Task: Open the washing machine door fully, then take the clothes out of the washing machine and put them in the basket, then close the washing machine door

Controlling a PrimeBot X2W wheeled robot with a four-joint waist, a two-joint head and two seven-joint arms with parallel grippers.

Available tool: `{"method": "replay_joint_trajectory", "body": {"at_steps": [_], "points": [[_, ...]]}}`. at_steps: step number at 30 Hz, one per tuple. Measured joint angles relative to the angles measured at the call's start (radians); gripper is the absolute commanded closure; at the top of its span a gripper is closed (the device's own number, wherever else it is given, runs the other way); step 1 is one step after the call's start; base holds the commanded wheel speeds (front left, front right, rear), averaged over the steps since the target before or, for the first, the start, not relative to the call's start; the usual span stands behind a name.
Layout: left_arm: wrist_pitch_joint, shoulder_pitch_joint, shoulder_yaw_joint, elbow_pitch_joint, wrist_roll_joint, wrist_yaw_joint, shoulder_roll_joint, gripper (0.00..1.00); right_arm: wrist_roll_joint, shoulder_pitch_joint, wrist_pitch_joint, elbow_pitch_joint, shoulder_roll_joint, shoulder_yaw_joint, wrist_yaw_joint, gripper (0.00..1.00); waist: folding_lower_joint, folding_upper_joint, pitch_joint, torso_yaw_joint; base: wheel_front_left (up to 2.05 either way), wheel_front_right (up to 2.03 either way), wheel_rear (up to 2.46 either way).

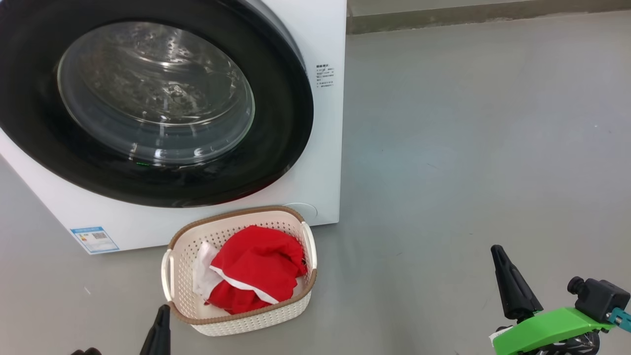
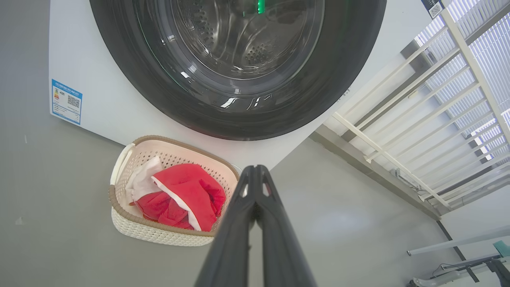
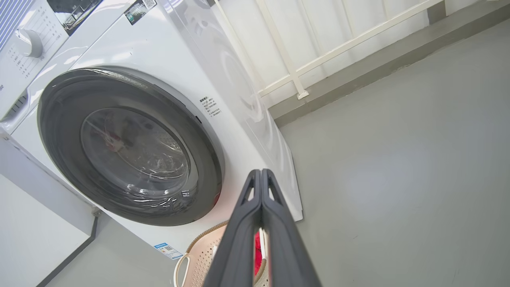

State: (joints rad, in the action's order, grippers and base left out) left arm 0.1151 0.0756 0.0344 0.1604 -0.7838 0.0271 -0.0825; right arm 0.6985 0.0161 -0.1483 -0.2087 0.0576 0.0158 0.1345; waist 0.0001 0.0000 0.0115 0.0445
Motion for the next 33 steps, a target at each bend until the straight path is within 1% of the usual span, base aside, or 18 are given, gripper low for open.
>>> {"method": "replay_joint_trajectory", "body": {"at_steps": [2,5,6,33], "points": [[-0.008,-0.005,-0.003,0.004,-0.031,0.001,0.002,1.00,0.039,-0.001,0.008,-0.002,0.000,-0.002,0.000,1.00,0.0000,0.0000,-0.001,-0.002,0.00,0.00,0.00],[-0.013,-0.015,-0.006,0.007,-0.052,0.002,0.002,1.00,0.059,-0.001,0.016,-0.003,0.000,-0.003,0.000,1.00,0.0000,0.0000,-0.001,-0.003,0.00,0.00,0.00],[-0.017,-0.019,-0.007,0.007,-0.061,0.009,0.002,1.00,0.070,-0.001,0.017,-0.005,0.000,-0.004,0.000,1.00,0.0000,0.0000,-0.001,-0.003,0.00,0.00,0.00],[-0.089,-0.061,-0.044,0.042,-0.331,0.036,0.014,1.00,0.384,-0.025,0.090,-0.023,0.003,-0.038,-0.003,1.00,0.0000,0.0000,-0.006,-0.018,0.00,0.00,0.00]]}}
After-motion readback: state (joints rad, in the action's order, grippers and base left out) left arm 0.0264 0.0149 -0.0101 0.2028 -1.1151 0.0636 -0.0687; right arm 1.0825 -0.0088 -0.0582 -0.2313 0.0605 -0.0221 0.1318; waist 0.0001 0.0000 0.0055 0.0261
